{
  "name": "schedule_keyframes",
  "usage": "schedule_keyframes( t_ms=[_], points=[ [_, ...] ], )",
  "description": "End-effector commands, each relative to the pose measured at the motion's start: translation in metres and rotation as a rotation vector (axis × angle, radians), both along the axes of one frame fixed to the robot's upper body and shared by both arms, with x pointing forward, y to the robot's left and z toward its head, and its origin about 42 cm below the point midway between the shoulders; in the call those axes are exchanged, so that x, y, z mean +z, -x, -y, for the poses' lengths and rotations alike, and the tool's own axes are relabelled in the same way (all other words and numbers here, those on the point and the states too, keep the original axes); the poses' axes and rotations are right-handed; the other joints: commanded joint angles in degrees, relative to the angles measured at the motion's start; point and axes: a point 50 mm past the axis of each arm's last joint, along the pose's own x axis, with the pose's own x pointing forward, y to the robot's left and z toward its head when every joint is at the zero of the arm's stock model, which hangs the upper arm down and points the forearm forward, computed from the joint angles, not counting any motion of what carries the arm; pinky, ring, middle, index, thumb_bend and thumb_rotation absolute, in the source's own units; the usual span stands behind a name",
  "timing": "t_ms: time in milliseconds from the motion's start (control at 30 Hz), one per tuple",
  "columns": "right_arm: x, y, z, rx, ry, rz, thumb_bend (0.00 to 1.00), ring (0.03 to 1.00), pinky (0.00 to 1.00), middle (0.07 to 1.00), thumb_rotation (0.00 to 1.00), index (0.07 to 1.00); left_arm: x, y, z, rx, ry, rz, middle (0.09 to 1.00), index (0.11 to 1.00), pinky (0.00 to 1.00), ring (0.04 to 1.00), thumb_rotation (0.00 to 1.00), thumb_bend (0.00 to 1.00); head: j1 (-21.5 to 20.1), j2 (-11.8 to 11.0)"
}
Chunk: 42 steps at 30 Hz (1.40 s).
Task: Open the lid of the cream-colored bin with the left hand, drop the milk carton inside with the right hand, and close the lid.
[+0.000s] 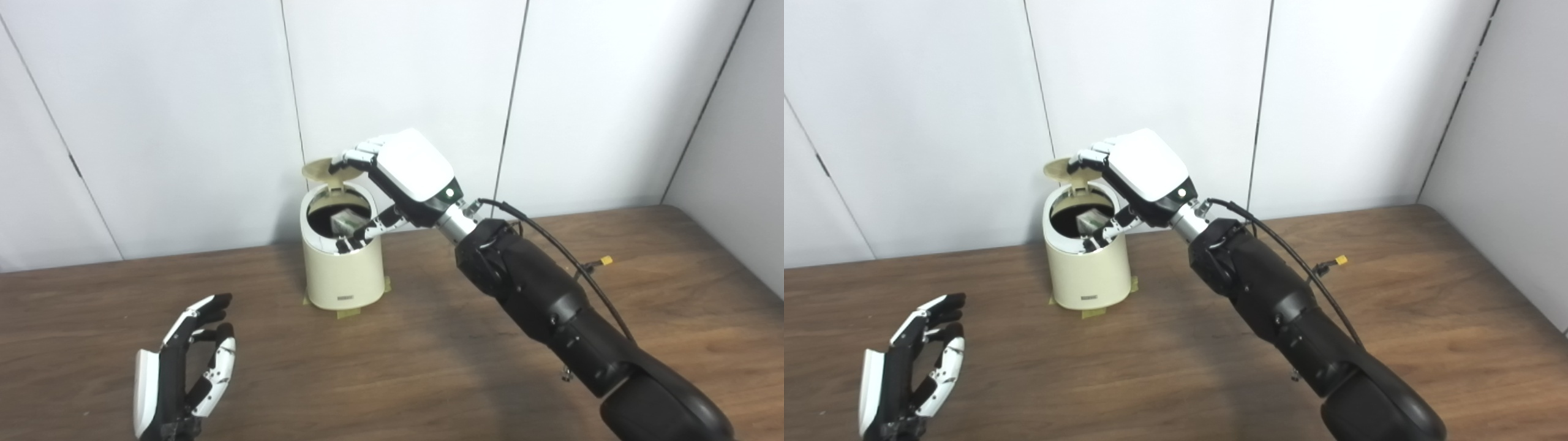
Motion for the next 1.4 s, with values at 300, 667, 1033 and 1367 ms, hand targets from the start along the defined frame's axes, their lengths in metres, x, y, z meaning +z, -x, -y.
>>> schedule_keyframes(
  t_ms=[300,667,1033,1367],
  points=[
    [0.040,-0.003,-0.002,0.022,-0.098,0.150,0.97,0.612,0.51,0.691,0.30,0.724,-0.025,0.007,0.000,-0.001,-0.027,-0.076,0.755,0.748,0.63,0.730,0.57,0.20,-0.1,0.0],
    [0.032,0.005,0.005,0.093,-0.399,0.222,0.71,0.284,0.28,0.344,0.41,0.354,-0.025,0.006,-0.003,0.010,-0.022,-0.068,0.752,0.739,0.62,0.723,0.51,0.18,-0.1,0.1],
    [0.038,0.025,0.013,0.023,-0.595,0.018,0.50,0.576,0.47,0.625,0.18,0.494,-0.026,0.003,-0.002,0.011,-0.028,-0.070,0.751,0.736,0.61,0.721,0.48,0.17,0.0,-0.3],
    [0.042,0.036,0.009,0.072,-0.657,-0.232,0.83,0.899,0.77,0.947,0.80,0.959,-0.021,-0.009,-0.004,0.016,0.016,-0.035,0.756,0.744,0.65,0.742,0.57,0.19,-0.7,-1.6]
  ],
)
